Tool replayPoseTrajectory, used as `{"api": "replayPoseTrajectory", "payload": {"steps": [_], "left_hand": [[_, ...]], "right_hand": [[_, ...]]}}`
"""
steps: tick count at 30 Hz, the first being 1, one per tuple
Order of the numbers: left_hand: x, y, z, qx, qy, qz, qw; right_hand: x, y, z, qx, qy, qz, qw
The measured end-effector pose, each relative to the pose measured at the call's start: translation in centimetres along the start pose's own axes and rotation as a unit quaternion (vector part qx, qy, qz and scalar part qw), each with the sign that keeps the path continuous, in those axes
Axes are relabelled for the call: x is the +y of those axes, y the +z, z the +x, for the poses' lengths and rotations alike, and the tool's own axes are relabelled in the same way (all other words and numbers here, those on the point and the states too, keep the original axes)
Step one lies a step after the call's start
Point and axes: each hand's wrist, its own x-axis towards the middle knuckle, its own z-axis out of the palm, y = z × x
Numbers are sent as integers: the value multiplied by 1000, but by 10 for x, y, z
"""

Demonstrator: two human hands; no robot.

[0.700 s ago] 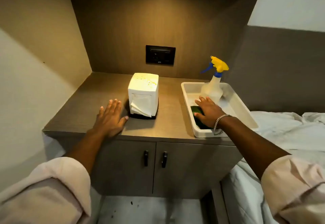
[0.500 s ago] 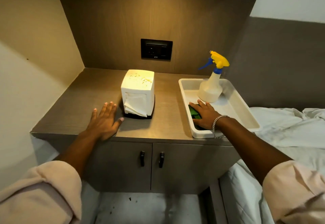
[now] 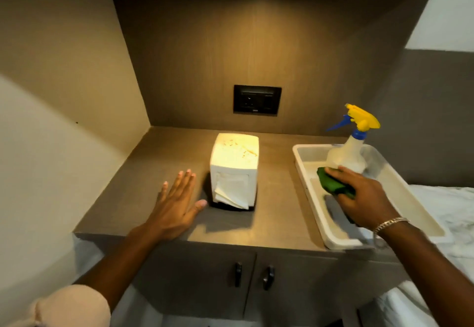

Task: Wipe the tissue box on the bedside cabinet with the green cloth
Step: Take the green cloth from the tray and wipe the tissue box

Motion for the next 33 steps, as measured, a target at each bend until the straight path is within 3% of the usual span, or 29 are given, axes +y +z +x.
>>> {"api": "replayPoseTrajectory", "payload": {"steps": [3, 7, 9, 12, 17, 22, 28, 33], "left_hand": [[-3, -34, 20, 41, 53, -53, 996], [25, -72, 39, 35, 122, -71, 989], [44, -85, 48, -4, 148, -54, 988], [6, -105, 116, -101, 186, -45, 976], [22, -125, 128, -221, 185, -16, 957], [24, -125, 133, -232, 197, -53, 951], [19, -117, 138, -208, 202, -109, 951], [17, -107, 135, -193, 192, -137, 952]], "right_hand": [[-38, -12, 6, 69, -71, 39, 994], [-85, -29, 7, 82, -99, 108, 986], [-104, -30, 2, 50, -122, 111, 985], [-156, 13, 46, 28, -122, 98, 987], [-168, 19, 34, -22, -120, 91, 988], [-185, 48, 25, -58, -101, 70, 991], [-190, 73, 45, -33, -110, -13, 993], [-195, 73, 65, 11, -26, 55, 998]]}}
